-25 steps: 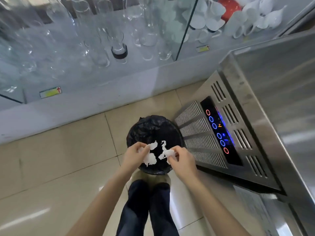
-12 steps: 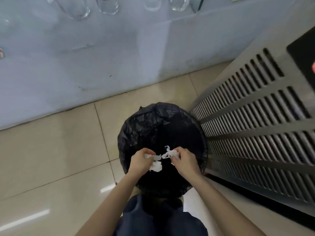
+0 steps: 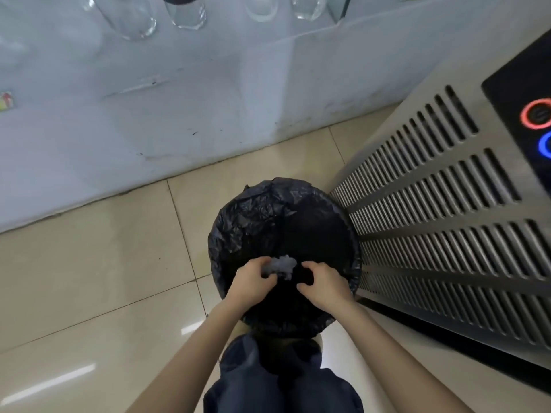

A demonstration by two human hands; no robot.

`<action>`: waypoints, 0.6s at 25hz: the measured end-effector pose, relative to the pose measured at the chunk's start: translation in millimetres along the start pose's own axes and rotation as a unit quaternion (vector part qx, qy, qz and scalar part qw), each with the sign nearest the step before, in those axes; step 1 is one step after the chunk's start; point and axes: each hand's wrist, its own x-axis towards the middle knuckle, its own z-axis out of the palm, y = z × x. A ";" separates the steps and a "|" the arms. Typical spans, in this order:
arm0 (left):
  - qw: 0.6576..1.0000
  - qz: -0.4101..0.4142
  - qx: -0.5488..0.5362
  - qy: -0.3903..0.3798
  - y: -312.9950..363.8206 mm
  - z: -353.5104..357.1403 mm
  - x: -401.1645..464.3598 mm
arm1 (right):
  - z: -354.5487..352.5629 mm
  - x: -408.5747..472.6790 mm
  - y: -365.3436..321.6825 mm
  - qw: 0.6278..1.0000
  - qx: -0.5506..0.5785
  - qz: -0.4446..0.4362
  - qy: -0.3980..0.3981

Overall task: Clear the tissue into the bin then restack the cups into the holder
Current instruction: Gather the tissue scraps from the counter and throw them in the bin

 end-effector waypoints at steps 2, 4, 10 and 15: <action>0.998 0.010 0.060 -0.001 9.6 -12.8 -22.2 | -15.0 -22.5 -8.9 1.000 -0.009 -0.005 0.004; 0.991 0.016 0.131 -0.001 22.9 -27.7 -48.8 | -31.8 -46.9 -19.6 1.000 -0.016 -0.014 0.009; 0.967 0.042 0.251 0.026 78.6 -77.3 -144.1 | -97.8 -138.2 -56.7 0.996 -0.047 -0.051 0.051; 0.949 0.080 0.295 0.072 127.1 -126.3 -224.8 | -156.2 -226.9 -88.6 0.987 -0.069 -0.085 0.117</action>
